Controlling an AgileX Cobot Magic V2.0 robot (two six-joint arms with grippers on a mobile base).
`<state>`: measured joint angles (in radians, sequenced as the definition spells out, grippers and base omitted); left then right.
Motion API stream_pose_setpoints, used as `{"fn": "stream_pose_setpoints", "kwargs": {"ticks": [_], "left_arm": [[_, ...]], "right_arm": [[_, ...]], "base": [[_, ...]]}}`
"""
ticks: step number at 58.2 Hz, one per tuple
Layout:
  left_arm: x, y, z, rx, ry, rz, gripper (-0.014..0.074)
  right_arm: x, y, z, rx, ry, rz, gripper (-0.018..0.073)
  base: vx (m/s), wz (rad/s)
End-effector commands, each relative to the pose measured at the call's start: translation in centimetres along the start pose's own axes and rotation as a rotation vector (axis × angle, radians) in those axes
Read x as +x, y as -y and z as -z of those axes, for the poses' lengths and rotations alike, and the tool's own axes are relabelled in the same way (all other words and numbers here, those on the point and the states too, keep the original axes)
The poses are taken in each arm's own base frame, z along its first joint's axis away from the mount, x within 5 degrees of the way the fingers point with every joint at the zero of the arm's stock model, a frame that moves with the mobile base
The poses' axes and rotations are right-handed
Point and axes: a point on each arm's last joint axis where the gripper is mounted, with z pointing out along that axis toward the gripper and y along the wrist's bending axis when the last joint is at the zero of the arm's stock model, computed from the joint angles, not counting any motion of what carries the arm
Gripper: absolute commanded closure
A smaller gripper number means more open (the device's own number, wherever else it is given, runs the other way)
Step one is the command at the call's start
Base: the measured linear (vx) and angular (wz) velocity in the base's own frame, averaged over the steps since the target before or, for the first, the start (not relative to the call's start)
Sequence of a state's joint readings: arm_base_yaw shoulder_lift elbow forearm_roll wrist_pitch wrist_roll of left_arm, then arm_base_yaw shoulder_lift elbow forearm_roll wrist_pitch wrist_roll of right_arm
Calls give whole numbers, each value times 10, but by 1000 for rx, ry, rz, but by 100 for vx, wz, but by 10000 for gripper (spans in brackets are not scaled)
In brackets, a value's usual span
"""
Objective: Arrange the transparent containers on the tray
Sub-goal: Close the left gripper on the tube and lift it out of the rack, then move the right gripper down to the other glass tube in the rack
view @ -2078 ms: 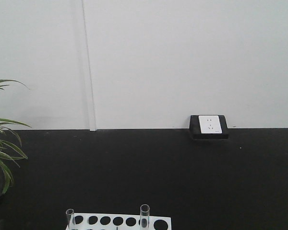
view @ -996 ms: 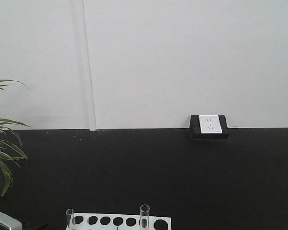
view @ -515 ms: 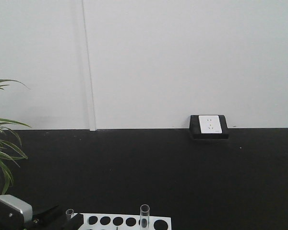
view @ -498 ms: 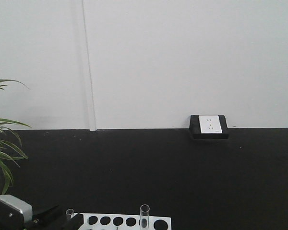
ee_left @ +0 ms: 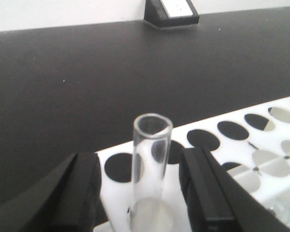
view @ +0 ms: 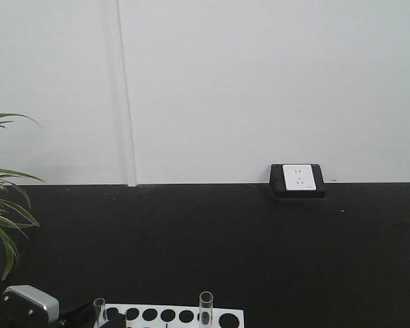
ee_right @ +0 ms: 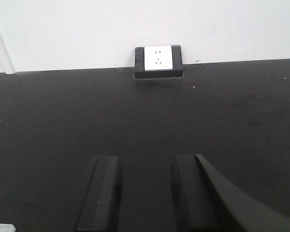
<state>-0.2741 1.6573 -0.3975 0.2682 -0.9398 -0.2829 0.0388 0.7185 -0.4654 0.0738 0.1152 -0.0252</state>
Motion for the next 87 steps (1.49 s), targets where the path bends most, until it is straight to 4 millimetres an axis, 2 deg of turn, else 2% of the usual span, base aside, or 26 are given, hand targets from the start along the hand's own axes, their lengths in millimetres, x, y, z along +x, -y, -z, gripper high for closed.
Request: {"fn": "stream_pose_setpoints", "kwargs": {"ticks": [1,15,43,55,68,87], "left_arm": [[-22,6,-1,40,147,-7,111],[-23,7,-1,50,152,-13,149],[-22,8,-1,58,148,-21,379],[-26,8,0,63,176,-23,450],[-50,12,14,67,277,-42,461],[-102,21,52,10,368,-78,461]], "right_arm": [[-17,1,2,9,106,12,214],[-17,1,1,9,104,12,214],[-16,1,1,8,99,9,214],[-16,1,1,8,99,9,214],[-16,1,1,8,99,9,214],[-16,1,1,8,99,9,214]], "base": [[0,0],[0,0],[0,0],[0,0],[0,0],[0,0]]}}
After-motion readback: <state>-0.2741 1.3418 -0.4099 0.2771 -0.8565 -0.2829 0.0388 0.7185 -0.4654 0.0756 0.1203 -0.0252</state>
